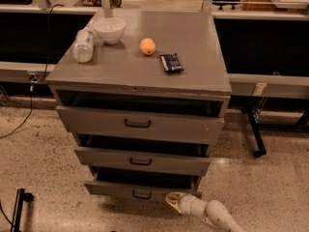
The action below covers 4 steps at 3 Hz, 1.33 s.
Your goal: Close bottom drawer
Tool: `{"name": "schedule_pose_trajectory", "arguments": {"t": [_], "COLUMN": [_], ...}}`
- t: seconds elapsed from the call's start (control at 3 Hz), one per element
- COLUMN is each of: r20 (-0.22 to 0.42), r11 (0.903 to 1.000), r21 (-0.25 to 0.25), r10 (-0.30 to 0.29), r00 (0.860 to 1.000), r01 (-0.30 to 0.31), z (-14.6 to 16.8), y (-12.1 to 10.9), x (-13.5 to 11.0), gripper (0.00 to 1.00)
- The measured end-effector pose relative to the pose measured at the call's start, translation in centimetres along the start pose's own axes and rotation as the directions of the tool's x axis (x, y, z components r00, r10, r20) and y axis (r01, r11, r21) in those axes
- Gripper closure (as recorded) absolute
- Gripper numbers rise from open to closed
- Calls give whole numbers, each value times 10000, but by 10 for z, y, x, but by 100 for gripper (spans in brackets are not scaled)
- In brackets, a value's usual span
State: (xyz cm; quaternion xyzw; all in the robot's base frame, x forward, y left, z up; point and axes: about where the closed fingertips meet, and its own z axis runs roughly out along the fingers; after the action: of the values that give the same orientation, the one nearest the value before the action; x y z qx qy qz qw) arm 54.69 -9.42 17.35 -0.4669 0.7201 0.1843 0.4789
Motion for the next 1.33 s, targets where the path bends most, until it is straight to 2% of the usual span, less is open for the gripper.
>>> {"name": "schedule_pose_trajectory", "arguments": {"t": [0.67,1.0,1.33], "r20": [537,716,1010], "r11": [9960,9941,9963], "r21": [893,1081,858], "r10": [-74,-69,-61], "r00": [9985,9974,9949], "r01": [26,-9,-26], "z": [6,10,3], "y": [-46,-63,-55], "x": [-7,-6,-6], "gripper": [100,100,100]}}
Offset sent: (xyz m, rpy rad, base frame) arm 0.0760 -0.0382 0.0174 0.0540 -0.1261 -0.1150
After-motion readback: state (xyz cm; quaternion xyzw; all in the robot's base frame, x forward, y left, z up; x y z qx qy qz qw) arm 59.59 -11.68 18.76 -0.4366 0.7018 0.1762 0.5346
